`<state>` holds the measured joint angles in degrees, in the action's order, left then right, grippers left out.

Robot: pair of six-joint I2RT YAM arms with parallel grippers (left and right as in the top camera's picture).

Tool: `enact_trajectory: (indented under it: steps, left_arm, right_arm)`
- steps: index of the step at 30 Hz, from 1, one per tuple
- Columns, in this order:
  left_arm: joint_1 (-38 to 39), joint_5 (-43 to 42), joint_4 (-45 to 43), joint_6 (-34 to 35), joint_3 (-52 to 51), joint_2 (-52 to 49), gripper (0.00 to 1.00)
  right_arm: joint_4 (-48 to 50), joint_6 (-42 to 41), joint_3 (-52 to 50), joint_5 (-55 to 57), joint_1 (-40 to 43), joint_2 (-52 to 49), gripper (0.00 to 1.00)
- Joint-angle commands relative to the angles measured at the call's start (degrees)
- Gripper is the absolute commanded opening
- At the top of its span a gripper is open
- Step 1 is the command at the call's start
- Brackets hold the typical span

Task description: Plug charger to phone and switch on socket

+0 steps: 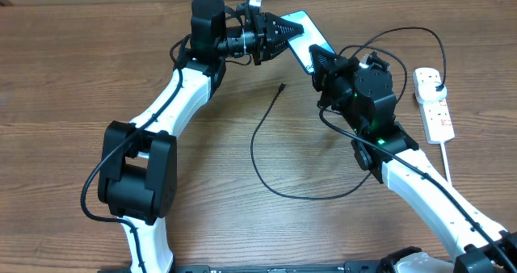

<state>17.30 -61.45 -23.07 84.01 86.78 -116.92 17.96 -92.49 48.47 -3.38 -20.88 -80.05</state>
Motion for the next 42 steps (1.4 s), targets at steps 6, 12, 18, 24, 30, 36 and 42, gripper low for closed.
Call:
enact_trajectory:
  steps: [6,12,18,24,30,36,42]
  left_arm:
    - [1.2,-2.6,-0.7,-0.4,0.7,0.6,0.20]
    - [1.2,-2.6,-0.7,-0.4,0.7,0.6,0.21]
    - [1.2,-2.7,-0.7,-0.4,0.7,0.6,0.20]
    - [1.2,-2.7,-0.7,-0.2,0.7,0.6,0.12]
    - [1.2,-2.6,-0.7,-0.2,0.7,0.6,0.04]
    - [1.2,-2.6,-0.7,-0.2,0.7,0.6,0.04]
    - [0.8,-2.7,-0.7,-0.4,0.7,0.6,0.04]
  right_arm:
    - [-0.1,1.0,1.8,-3.4,-1.2,-0.4,0.04]
    - [-0.1,1.2,1.8,-4.7,-1.3,-0.4,0.04]
    - [-0.5,1.2,1.8,-5.0,-1.9,-0.4,0.04]
    - [-0.5,1.4,1.8,-5.0,-2.3,-0.4,0.04]
    - [-0.5,1.4,1.8,-5.1,-2.3,-0.4,0.04]
    - [-0.6,1.4,1.8,-5.1,-2.3,-0.4,0.08]
    - [-1.4,1.4,1.8,-5.1,-2.3,-0.4,0.28]
